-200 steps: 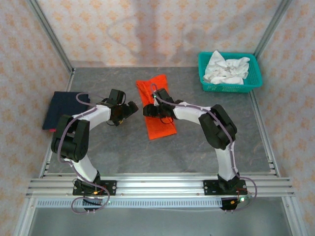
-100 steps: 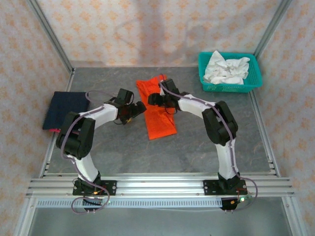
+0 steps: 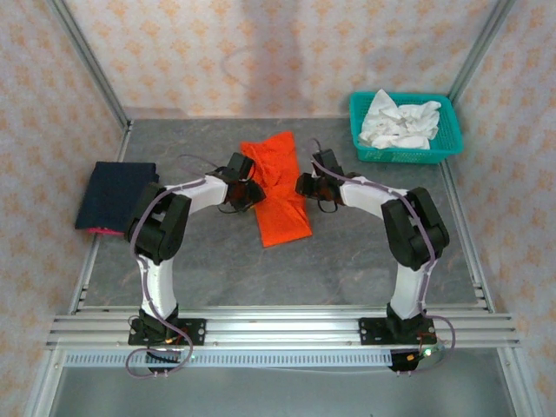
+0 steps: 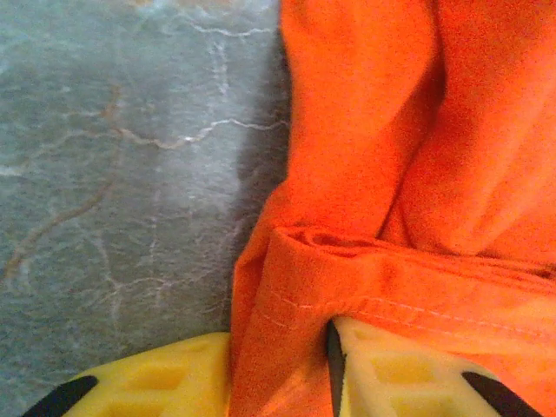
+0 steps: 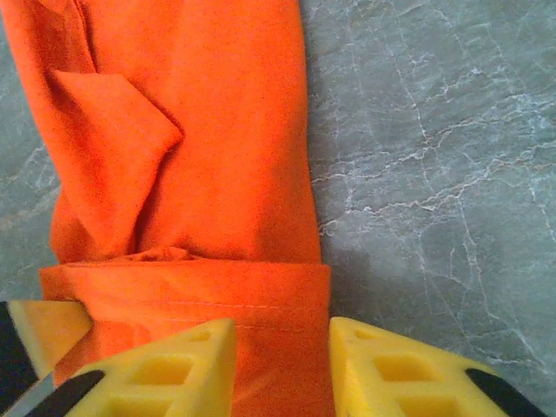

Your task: Fold and stack the t-shirts

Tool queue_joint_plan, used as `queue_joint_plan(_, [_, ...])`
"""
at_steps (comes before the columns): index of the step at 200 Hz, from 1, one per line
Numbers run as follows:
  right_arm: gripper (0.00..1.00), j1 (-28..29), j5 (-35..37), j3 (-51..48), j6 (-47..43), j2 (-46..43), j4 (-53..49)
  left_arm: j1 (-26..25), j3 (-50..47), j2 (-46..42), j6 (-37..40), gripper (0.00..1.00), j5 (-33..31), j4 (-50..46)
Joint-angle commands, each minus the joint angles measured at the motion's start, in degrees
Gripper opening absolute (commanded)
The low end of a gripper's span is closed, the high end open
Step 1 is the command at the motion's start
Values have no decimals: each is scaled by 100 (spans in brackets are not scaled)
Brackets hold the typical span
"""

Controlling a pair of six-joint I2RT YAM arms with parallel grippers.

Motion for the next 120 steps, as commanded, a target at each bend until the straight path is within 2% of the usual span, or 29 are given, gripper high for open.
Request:
queue_joint_plan(1, [25,-26,6,296,-27,282,29,-76,25,177,28,27,-74,94])
queue_joint_plan(28, [10,-73,-216,621,-78,536,-1,-78,17,177,77,25,-94,24])
queue_joint_plan(46, [0,-92,-393,779,-87,635,25,-78,41,223,68,28,-70,40])
queue_joint_plan(95, [0,-131,-162,1203,-386,821,-23,-74,132,285,72,27,-56,3])
queue_joint_plan(110, [15,-171,-153,1273,-369,942,-65,-77,160,272,90,27,-100,-58])
queue_joint_plan(120, [24,-174,-92,1248,-356,970,-70,-68,164,251,106,31,-128,-87])
